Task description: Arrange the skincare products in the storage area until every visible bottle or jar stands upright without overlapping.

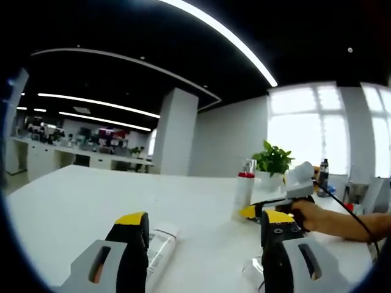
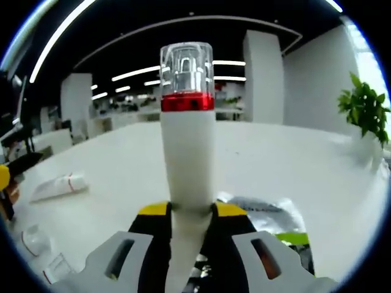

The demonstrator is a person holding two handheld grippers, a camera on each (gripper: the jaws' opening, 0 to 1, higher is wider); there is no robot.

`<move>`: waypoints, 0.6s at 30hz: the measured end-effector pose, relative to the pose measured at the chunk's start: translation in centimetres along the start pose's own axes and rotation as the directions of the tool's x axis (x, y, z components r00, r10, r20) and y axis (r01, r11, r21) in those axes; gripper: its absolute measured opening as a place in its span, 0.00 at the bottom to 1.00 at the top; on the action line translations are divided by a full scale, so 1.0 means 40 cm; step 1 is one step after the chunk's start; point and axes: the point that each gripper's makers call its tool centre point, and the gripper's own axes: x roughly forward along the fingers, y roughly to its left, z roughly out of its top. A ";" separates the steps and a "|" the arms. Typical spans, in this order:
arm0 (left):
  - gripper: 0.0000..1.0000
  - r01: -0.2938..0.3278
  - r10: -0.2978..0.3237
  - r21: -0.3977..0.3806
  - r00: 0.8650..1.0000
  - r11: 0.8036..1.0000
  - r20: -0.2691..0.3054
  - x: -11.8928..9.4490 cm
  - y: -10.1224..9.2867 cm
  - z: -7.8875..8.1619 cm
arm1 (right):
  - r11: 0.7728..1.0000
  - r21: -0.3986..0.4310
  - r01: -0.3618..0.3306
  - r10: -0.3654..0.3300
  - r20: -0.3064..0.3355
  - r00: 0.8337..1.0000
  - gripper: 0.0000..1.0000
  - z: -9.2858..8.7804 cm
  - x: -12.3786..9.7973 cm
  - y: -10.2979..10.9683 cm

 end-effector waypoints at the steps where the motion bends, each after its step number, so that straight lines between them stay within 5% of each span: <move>1: 0.77 0.000 0.000 0.000 1.000 1.000 0.000 0.000 0.000 0.000 | 1.000 0.000 -0.001 0.001 -0.002 1.000 0.24 0.000 0.000 -0.001; 18: 0.77 0.002 -0.002 -0.004 1.000 1.000 0.003 0.000 0.001 0.003 | 0.998 0.029 0.052 -0.051 -0.011 0.999 0.24 -0.006 -0.011 -0.062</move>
